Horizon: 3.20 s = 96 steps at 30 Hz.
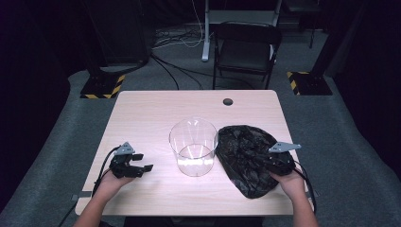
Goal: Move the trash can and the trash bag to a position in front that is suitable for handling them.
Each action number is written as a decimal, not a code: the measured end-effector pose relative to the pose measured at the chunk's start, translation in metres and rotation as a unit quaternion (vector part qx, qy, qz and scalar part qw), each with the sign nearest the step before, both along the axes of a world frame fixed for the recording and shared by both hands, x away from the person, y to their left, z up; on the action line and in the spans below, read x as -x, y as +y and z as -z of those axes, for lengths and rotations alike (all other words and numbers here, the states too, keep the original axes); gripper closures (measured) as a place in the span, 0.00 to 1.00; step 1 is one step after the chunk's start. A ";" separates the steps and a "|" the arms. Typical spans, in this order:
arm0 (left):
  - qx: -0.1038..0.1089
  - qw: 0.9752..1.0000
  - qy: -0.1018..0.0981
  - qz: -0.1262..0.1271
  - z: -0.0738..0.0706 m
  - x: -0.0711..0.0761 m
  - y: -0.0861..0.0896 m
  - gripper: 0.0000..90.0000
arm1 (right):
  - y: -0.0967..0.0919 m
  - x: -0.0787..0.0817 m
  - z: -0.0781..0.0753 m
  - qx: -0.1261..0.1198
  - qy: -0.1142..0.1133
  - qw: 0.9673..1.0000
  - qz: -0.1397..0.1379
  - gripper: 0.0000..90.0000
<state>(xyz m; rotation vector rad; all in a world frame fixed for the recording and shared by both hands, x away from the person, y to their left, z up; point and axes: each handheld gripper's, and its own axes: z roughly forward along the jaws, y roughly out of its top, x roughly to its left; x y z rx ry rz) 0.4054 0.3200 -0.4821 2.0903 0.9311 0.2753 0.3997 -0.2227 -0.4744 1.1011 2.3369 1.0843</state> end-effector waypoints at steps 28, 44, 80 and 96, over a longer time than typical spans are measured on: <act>0.028 0.997 -0.065 0.027 -0.099 -0.025 -0.055 0.30 | -0.002 0.004 0.001 -0.017 0.014 1.000 -0.003 0.72; 0.052 0.997 -0.046 0.015 -0.093 -0.048 -0.078 0.29 | 0.003 -0.003 0.002 -0.026 -0.017 0.999 0.038 0.39; 0.012 0.992 -0.052 0.115 -0.065 -0.009 -0.089 0.31 | 0.014 -0.007 0.015 0.012 -0.010 0.999 0.039 0.42; 0.044 0.988 -0.059 0.136 -0.061 0.016 -0.073 0.31 | 0.007 -0.001 0.010 -0.008 -0.005 0.998 0.064 0.38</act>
